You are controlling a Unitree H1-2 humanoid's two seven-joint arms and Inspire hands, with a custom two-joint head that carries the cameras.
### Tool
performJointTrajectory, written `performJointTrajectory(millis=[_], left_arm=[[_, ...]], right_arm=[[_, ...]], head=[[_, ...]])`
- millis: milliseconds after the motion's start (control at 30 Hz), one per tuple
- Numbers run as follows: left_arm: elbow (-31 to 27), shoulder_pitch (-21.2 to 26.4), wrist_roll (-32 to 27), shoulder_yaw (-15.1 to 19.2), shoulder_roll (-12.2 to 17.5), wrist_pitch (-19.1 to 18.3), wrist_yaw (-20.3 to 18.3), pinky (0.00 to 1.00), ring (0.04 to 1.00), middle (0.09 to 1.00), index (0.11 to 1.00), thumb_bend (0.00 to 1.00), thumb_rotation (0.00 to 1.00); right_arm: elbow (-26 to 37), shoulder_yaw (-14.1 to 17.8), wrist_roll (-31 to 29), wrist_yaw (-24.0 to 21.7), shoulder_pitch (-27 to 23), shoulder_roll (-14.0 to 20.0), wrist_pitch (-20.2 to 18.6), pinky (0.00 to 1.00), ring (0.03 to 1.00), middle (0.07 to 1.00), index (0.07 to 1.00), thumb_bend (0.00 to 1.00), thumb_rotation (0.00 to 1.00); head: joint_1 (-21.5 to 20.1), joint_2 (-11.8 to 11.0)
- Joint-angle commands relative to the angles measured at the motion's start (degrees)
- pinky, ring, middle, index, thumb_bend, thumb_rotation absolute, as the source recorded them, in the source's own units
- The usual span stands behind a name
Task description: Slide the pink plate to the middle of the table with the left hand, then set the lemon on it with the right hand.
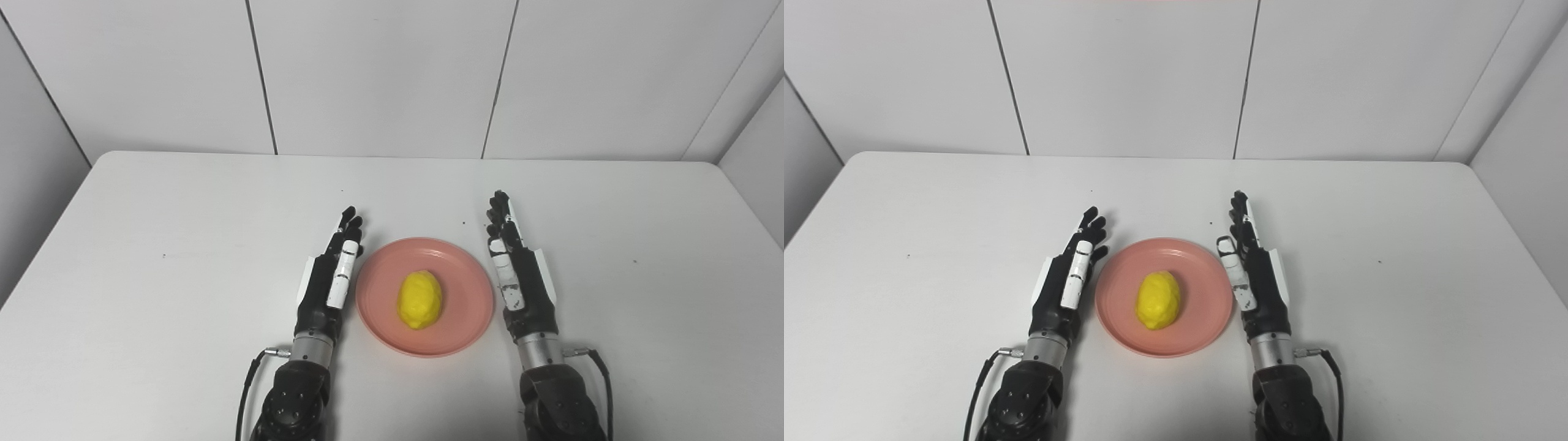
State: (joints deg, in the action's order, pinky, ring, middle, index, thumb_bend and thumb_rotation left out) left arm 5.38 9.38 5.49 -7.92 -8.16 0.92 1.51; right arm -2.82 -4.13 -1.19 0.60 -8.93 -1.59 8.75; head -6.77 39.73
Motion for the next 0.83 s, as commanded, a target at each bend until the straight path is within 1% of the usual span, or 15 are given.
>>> performJointTrajectory(millis=[0, 67, 200, 333, 500, 667, 800], left_arm=[[-0.6, 1.7, -0.4, -0.1, -0.3, 3.0, -0.2, 0.97, 0.972, 0.968, 0.952, 0.52, 1.0], [0.0, 1.7, -0.6, -0.2, -0.1, 4.6, -0.4, 0.98, 0.98, 0.975, 0.963, 0.51, 1.0], [1.1, 1.7, 0.4, -0.5, 0.3, 8.7, 0.1, 0.99, 0.993, 0.988, 0.976, 0.53, 1.0], [1.7, 1.7, 2.0, -0.2, 0.0, 10.5, 1.6, 0.98, 0.988, 0.984, 0.962, 0.54, 1.0], [1.5, 1.6, 3.3, -0.3, 0.1, 9.9, 1.9, 1.0, 1.0, 1.0, 0.994, 0.56, 1.0], [2.0, 1.9, 3.5, -0.3, 0.1, 10.9, 1.9, 1.0, 1.0, 1.0, 1.0, 0.57, 1.0], [1.2, 2.0, 3.2, -0.1, 0.0, 7.0, 1.4, 1.0, 1.0, 1.0, 1.0, 0.57, 1.0]], right_arm=[[1.9, 0.7, -2.2, -1.2, -0.7, -0.3, -1.1, 1.0, 1.0, 1.0, 1.0, 0.8, 1.0], [1.9, 0.9, -3.0, -1.4, -0.6, -0.2, -1.7, 1.0, 1.0, 1.0, 1.0, 0.79, 1.0], [1.6, 1.1, -4.3, -1.8, -0.5, -0.1, -2.3, 1.0, 1.0, 1.0, 1.0, 0.79, 1.0], [2.0, 1.5, -5.3, -2.4, -0.3, 0.1, -4.1, 1.0, 1.0, 1.0, 1.0, 0.8, 1.0], [2.8, 2.1, -5.6, -2.8, 0.0, 0.4, -5.6, 1.0, 1.0, 1.0, 1.0, 0.79, 1.0], [4.1, 2.0, -5.0, -3.0, 0.6, 1.0, -7.1, 1.0, 1.0, 1.0, 1.0, 0.82, 1.0], [4.7, 1.7, -4.4, -3.0, 1.0, 1.6, -8.6, 1.0, 1.0, 1.0, 1.0, 0.83, 1.0]], head=[[0.0, 0.0], [0.0, 0.0], [0.1, 0.2], [0.2, 0.2], [0.3, 0.3], [0.5, 0.4], [0.4, 0.4]])
